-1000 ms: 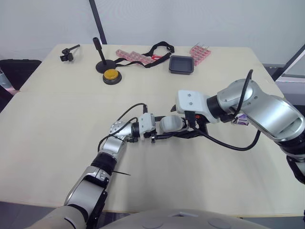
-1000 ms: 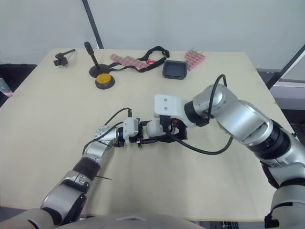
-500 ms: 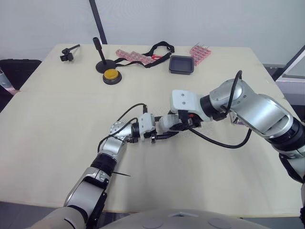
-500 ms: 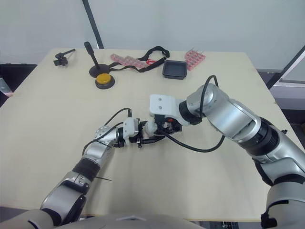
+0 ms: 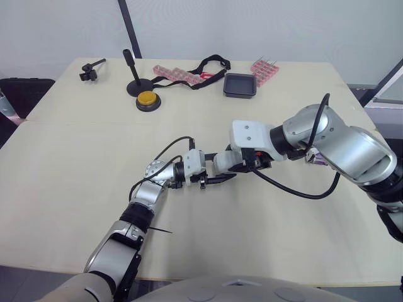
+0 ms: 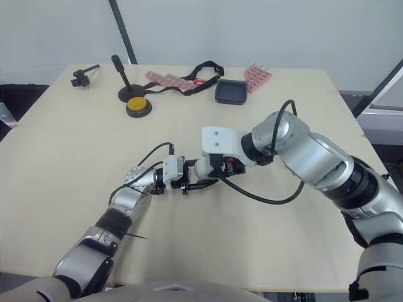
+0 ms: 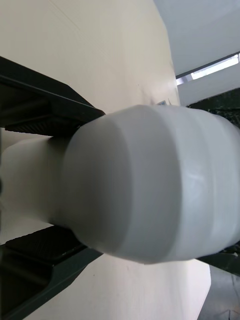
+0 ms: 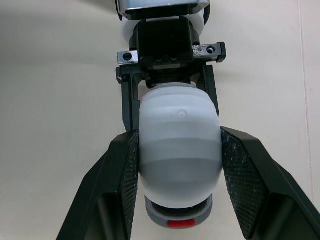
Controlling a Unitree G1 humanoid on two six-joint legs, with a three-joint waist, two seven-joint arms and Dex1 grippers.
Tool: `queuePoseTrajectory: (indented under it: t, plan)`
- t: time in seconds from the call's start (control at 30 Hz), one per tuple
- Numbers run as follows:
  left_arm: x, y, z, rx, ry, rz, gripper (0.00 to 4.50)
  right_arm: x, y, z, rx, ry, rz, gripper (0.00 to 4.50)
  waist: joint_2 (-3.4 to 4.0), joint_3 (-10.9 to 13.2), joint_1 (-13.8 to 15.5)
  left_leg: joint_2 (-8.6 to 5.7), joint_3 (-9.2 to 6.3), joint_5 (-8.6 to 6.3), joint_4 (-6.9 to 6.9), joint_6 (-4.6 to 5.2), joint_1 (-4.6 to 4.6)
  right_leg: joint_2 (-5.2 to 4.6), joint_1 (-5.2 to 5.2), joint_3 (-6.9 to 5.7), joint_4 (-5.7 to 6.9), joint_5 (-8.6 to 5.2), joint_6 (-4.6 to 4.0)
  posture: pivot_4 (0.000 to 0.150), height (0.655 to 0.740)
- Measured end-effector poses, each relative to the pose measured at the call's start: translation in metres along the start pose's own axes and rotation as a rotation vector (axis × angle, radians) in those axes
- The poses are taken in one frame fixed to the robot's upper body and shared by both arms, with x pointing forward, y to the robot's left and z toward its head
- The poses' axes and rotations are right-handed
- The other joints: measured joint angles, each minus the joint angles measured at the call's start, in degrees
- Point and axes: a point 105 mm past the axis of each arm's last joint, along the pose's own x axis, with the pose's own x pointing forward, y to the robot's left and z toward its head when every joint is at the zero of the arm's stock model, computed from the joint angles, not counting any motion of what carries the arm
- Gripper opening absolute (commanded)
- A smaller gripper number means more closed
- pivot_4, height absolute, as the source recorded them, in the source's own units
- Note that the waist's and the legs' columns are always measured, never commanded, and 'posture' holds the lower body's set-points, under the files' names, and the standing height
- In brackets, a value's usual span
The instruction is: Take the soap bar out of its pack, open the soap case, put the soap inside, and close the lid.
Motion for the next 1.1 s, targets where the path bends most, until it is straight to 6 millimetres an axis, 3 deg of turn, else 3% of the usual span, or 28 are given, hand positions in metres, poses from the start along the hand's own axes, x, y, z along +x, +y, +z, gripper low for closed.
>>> queuePoseTrajectory:
  t: [0.5,1.1]
  plan:
    - [-0.001,0.0,0.0,-0.006,0.002,0.0,1.92,-0.002,-0.006,-0.016,0.132,-0.085,-0.005,1.96,-0.01,0.0,0.0,0.0,0.0,0.08,0.0,0.13,0.01,0.0,0.01,0.0,0.0,0.0,-0.01,0.15,0.7395]
    - [-0.006,-0.002,0.001,-0.027,0.0,0.001,1.92,-0.004,-0.003,-0.024,0.115,-0.143,-0.025,1.96,-0.02,0.0,-0.2,0.03,0.02,0.15,-0.11,0.26,0.02,0.06,0.01,0.01,-0.13,0.0,-0.01,0.15,0.7395]
